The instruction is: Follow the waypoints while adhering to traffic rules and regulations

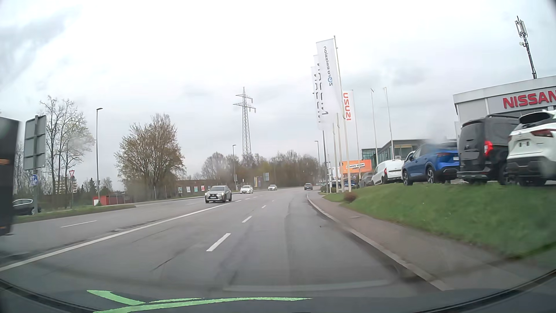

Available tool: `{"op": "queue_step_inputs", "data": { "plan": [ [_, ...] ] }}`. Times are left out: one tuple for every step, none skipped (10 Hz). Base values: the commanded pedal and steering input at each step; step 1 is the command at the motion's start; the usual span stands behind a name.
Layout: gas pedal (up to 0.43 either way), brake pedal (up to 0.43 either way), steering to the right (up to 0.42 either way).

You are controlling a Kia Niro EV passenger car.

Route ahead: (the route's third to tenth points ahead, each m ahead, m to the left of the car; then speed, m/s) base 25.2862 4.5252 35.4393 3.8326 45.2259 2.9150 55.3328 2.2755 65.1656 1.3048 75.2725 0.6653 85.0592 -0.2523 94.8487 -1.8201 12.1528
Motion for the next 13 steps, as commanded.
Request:
{"op": "queue_step_inputs", "data": {
  "plan": [
    [0.079, 0.0, 0.009],
    [0.079, 0.0, 0.009],
    [0.079, 0.0, 0.009],
    [0.079, 0.0, 0.009],
    [0.079, 0.0, 0.009],
    [0.079, 0.0, 0.01],
    [0.079, 0.0, 0.008],
    [0.079, 0.0, 0.008],
    [0.079, 0.0, 0.007],
    [0.079, 0.0, 0.006],
    [0.079, 0.0, 0.006],
    [0.087, 0.0, 0.006],
    [0.087, 0.0, 0.005]
  ]
}}
